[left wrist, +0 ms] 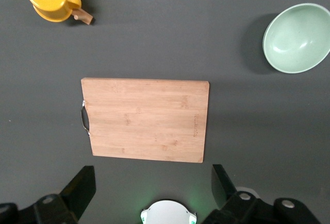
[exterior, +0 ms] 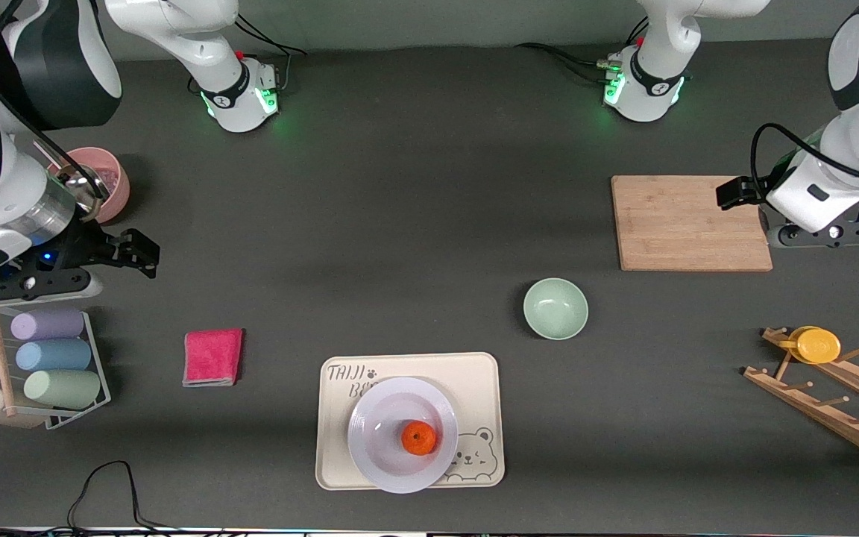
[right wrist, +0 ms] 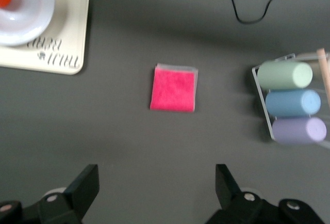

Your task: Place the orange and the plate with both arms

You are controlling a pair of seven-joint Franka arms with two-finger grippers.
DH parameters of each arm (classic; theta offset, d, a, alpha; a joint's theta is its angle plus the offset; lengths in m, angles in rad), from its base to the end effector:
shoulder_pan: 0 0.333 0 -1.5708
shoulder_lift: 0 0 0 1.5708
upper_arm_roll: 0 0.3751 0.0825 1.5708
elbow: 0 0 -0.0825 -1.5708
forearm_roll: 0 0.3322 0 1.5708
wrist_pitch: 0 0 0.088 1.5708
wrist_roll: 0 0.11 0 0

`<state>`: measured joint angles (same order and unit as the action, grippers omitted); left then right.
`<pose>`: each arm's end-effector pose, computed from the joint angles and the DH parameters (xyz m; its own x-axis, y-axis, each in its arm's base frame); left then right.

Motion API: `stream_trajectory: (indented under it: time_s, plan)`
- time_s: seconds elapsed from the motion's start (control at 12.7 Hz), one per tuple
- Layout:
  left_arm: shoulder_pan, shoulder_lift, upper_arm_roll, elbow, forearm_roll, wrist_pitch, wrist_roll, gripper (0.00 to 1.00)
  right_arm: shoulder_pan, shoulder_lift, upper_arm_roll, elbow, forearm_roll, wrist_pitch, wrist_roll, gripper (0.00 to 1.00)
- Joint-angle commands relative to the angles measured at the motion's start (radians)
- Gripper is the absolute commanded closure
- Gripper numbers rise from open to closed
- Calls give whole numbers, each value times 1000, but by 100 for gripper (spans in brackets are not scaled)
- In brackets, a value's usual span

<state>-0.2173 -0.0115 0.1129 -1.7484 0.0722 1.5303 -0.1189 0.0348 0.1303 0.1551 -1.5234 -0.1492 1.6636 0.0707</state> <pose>0.4813 -0.0418 0.6100 0.9805 0.0189 -0.1954 0.0005 -0.9956 -0.0937 0.5512 0.0836 0.6414 0.9911 0.1316 0.0197 0.1281 -0.9836 0.1272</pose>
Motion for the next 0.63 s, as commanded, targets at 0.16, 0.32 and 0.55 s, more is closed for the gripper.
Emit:
stream_trajectory:
  time_s: [0.16, 0.32, 0.55]
  plan:
    - [-8, 16, 11, 66, -40, -9, 10, 0, -4, -181, 0, -148, 66, -61, 46, 0]
    - [-5, 18, 11, 70, -40, -7, 10, 0, -15, -250, -3, -214, 88, -61, 46, 0]
    - [-4, 18, 14, 75, -42, -7, 10, 0, -33, -276, -66, -239, 226, -53, 29, 0]
